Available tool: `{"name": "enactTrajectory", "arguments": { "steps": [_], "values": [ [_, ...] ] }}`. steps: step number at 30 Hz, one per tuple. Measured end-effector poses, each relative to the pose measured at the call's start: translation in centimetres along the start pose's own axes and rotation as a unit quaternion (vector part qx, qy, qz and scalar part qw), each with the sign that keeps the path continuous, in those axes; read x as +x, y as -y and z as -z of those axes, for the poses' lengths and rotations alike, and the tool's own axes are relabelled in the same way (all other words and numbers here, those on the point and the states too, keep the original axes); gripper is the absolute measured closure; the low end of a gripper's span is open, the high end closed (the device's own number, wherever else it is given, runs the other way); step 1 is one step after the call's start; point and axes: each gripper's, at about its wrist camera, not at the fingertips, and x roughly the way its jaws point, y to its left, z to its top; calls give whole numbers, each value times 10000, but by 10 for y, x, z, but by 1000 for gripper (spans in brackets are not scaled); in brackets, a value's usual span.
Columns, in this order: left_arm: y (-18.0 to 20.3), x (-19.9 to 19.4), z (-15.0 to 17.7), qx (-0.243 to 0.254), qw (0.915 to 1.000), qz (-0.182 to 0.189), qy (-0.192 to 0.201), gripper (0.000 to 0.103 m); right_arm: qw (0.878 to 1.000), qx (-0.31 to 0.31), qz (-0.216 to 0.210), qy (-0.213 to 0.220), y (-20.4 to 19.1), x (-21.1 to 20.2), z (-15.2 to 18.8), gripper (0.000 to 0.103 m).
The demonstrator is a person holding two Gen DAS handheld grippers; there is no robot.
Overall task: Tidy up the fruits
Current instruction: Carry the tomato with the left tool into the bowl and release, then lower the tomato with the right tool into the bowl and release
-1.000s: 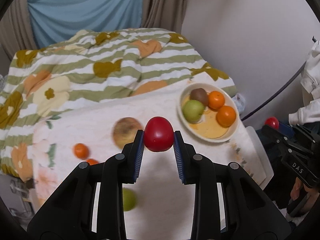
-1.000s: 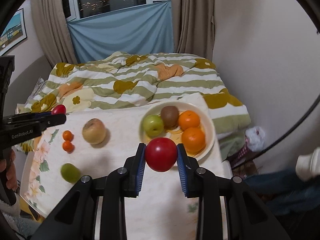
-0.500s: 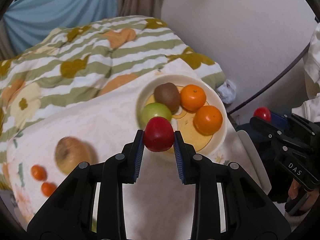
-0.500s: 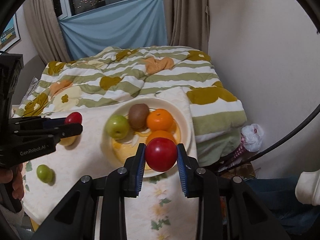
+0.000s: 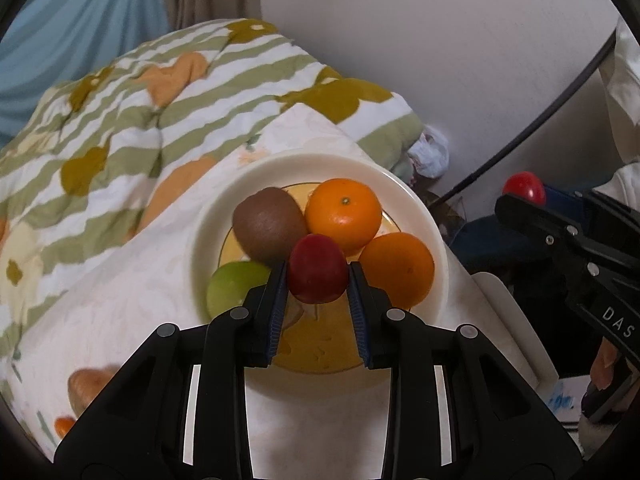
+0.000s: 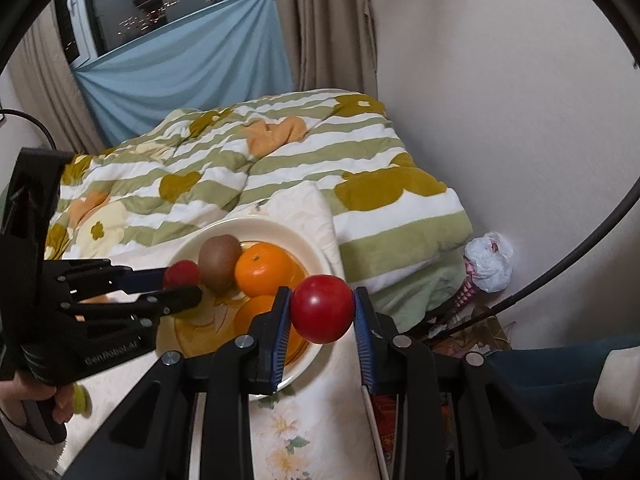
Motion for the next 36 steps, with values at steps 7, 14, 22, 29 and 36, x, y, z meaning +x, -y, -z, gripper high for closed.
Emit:
{"name": "enactTrajectory", "arguments": {
  "steps": [7,14,22,29,36],
  "values": [
    [1,2,-8,185,9997,-118,-80,65,9999,152,72,-8,6,6,-6,75],
    [-8,-20,-1,57,9997,-63,215,0,9999,139,77,-10,7,7,-8,75],
    [-29,-39,18,-284,9986,-426,145,0,9997,-84,-236,-71,-2,12,-11,75],
    [-53,-58,40,-610,9951,-760,135,0,9943,-694,-780,-208,-38,27,-9,75],
    [-75,-70,64,-894,9905,-1041,98,0,9842,-1284,-1156,-396,-66,58,-3,75]
  ]
}}
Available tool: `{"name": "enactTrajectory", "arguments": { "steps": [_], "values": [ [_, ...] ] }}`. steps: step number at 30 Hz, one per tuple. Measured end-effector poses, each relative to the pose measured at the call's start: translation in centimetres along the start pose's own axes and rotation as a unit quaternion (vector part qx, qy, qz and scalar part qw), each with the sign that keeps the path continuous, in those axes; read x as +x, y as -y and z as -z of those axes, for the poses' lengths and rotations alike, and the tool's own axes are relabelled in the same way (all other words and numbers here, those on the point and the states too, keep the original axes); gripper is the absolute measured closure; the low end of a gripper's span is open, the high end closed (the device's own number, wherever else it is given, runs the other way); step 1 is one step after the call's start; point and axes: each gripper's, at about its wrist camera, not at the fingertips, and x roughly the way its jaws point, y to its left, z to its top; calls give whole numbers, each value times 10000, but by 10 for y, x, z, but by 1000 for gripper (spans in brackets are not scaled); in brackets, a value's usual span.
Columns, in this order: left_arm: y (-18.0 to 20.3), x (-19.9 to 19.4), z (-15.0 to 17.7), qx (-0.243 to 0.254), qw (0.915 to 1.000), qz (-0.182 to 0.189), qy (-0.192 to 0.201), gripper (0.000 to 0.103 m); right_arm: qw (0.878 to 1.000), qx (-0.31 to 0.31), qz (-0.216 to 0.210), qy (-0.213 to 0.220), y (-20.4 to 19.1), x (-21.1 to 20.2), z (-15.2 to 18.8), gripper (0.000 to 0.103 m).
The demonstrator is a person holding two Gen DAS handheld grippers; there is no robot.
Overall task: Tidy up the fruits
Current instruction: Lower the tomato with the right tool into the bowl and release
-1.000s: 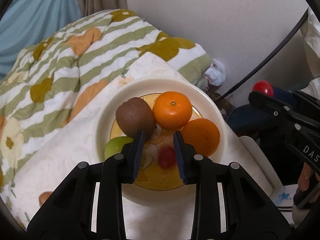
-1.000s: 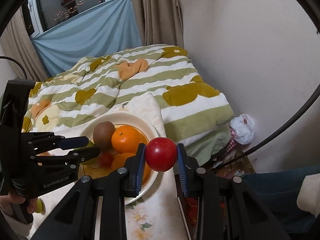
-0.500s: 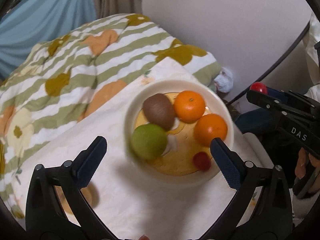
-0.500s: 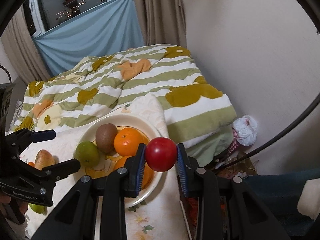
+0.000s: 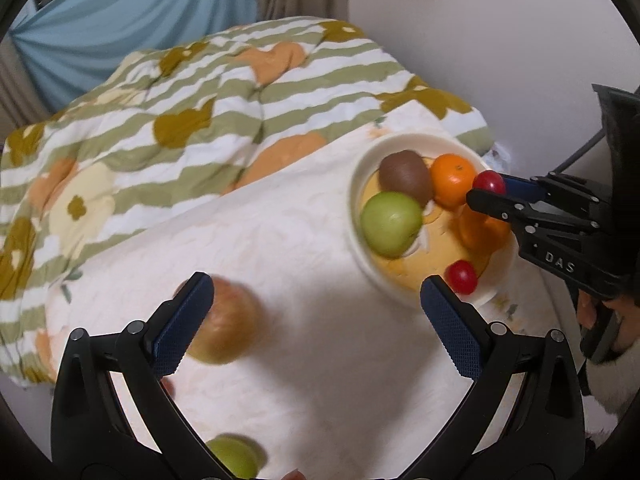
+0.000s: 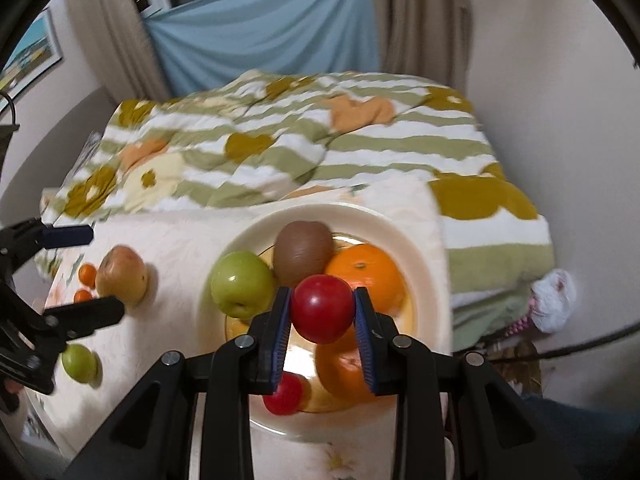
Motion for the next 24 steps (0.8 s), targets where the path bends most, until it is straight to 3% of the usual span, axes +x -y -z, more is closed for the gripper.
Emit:
{"name": "enactTrajectory", "arguments": {
  "steps": [10,12,14,15,17,19,24],
  "values": [
    [-15,-8,24,-108,9999,-126,46,0,9966,-819,17,7,-17,19,8,74],
    [-16,-10,28,-132,9998,-152,62,0,9958,-908,68,69,-18,18,9,62],
    [-15,-12,31,-162,9996,-210,78,0,9956,-926,17,159,-18,15,10,33],
    [-15,-13,33,-200,9994,-275,76,0,9952,-954,33,235,-18,13,11,29],
    [-14,-15,35,-269,9990,-344,69,0,9942,-1032,89,297,-19,10,13,11],
    [-13,-18,38,-332,9987,-370,75,0,9935,-1067,140,366,-19,4,14,2],
    [-8,-36,41,-434,9979,-450,193,0,9938,-1002,155,467,-16,-18,15,1]
  ]
}}
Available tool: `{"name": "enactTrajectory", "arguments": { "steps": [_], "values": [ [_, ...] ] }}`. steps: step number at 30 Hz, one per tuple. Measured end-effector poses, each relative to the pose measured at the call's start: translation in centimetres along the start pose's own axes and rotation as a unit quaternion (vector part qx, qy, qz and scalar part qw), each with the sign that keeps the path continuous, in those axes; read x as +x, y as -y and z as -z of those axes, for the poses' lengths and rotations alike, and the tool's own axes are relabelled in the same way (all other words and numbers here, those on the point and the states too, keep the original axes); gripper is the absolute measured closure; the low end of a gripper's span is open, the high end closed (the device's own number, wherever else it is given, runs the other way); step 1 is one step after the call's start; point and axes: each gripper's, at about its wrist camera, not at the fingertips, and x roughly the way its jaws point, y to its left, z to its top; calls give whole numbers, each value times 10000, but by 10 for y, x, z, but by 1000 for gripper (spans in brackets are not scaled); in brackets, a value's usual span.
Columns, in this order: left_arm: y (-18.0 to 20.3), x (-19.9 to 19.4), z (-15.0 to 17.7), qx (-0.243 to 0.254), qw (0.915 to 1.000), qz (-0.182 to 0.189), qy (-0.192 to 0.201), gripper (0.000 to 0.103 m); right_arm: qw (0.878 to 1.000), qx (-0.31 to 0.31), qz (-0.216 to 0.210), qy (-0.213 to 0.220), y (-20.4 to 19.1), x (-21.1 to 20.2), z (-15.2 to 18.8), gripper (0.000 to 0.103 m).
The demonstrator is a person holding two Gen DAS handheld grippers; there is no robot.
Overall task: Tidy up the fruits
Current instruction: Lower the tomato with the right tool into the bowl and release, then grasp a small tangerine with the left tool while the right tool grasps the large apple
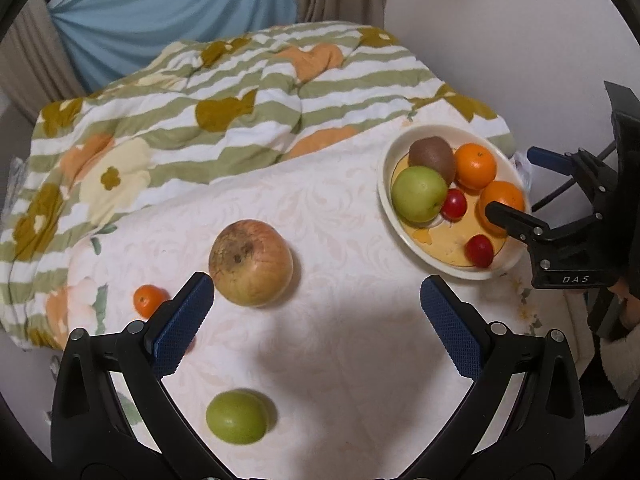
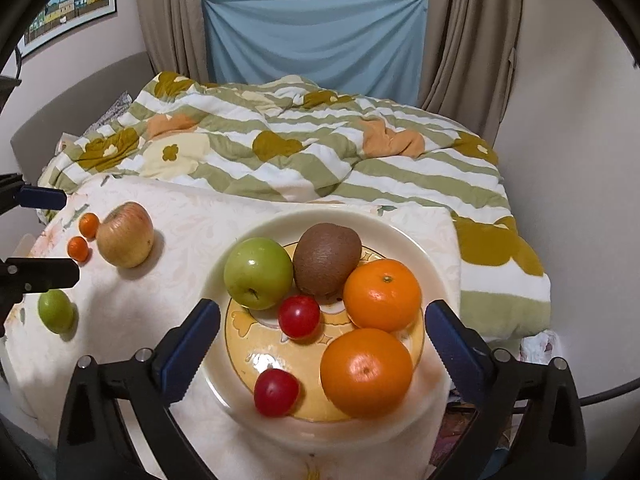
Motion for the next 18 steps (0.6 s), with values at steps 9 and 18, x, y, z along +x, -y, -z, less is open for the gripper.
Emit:
{"name": "enactTrajectory", "arguments": {
  "steps": [9,18],
  "values": [
    [-2,-54,8,-295,9987,-155,381,0,10000,12,-31,88,0,-49,-16,1],
    [-47,-105,41,-965,9916,-537,679,0,9998,0,14,179,-22,-89,-39,1]
  ]
}}
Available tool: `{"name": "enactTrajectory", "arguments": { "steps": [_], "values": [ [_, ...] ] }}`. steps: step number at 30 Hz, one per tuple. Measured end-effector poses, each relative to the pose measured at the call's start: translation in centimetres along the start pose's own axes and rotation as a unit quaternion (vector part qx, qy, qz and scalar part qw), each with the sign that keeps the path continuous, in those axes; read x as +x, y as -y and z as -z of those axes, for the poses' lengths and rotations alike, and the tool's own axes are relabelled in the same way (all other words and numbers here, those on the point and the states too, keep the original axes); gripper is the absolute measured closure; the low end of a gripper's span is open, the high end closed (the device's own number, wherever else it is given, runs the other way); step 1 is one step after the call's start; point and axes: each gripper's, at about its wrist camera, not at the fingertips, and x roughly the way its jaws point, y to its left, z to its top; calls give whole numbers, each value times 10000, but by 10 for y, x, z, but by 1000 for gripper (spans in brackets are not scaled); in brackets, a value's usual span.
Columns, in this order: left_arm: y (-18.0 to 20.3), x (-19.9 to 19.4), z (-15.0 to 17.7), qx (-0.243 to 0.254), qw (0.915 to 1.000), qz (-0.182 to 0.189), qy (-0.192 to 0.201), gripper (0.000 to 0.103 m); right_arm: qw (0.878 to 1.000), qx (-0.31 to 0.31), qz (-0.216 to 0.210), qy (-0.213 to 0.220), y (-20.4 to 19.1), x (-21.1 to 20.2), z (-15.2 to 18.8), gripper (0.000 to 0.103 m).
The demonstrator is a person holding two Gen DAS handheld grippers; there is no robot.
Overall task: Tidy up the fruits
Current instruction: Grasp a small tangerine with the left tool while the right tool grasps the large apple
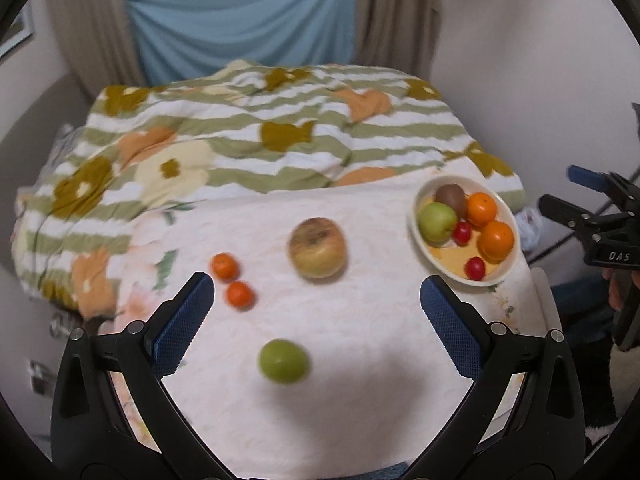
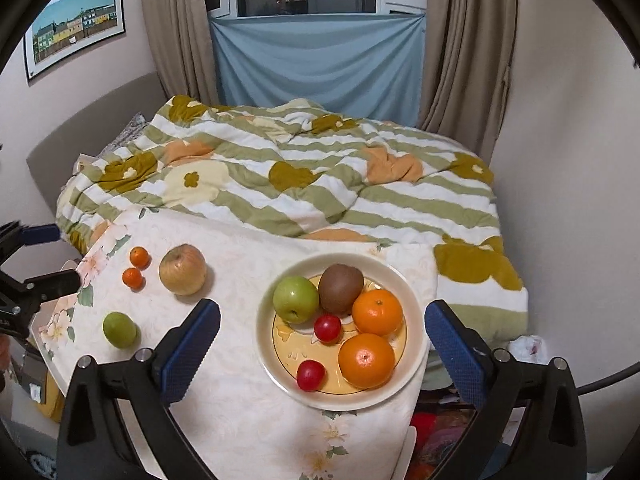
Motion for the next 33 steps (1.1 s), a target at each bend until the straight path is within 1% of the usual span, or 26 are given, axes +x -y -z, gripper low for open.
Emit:
{"name": "enactTrajectory", "arguments": {
  "steps": [2,4,6,9,12,15,16,20,24,27,31,32,33],
  "values": [
    [-11,-5,4,-65,9998,-165,46,0,10000,-72,68,9,-10,-4,-4,1],
    [-26,-8,8,-90,9995,-311,66,0,9999,-107,20,-65,-20,-4,-8,1],
    [-39,-9,10,-134,9995,-260,84,0,9998,-117,-67,-134,-32,0,-12,1],
    [-63,-6,13,-208,9996,-168,61,0,9996,28,-235,-160,-47,7,-15,1],
    [-84,3,16,-181,9997,-133,-99,0,9990,180,-346,-207,-64,14,-18,1],
    [-103,17,19,-200,9993,36,-305,0,9983,332,-386,-272,-82,23,-21,1],
    [-112,24,20,-199,9989,152,-394,0,9980,376,-413,-307,-86,27,-22,1],
    [-126,49,24,-171,9970,366,-667,0,9962,477,-471,-555,-108,51,-23,1],
    [-136,77,26,-139,9930,722,-926,0,9931,628,-527,-837,-126,77,-19,1],
    [-139,97,27,-241,9882,983,-1146,0,9909,753,-563,-960,-134,93,-17,1],
    [-147,124,30,-617,9791,1353,-1390,0,9894,849,-518,-1056,-143,108,-17,1],
    [-149,132,31,-735,9761,1428,-1461,2,9890,873,-513,-1075,-145,112,-17,1],
    [-150,137,32,-804,9745,1464,-1500,7,9888,887,-507,-1088,-147,116,-18,1]
  ]
}}
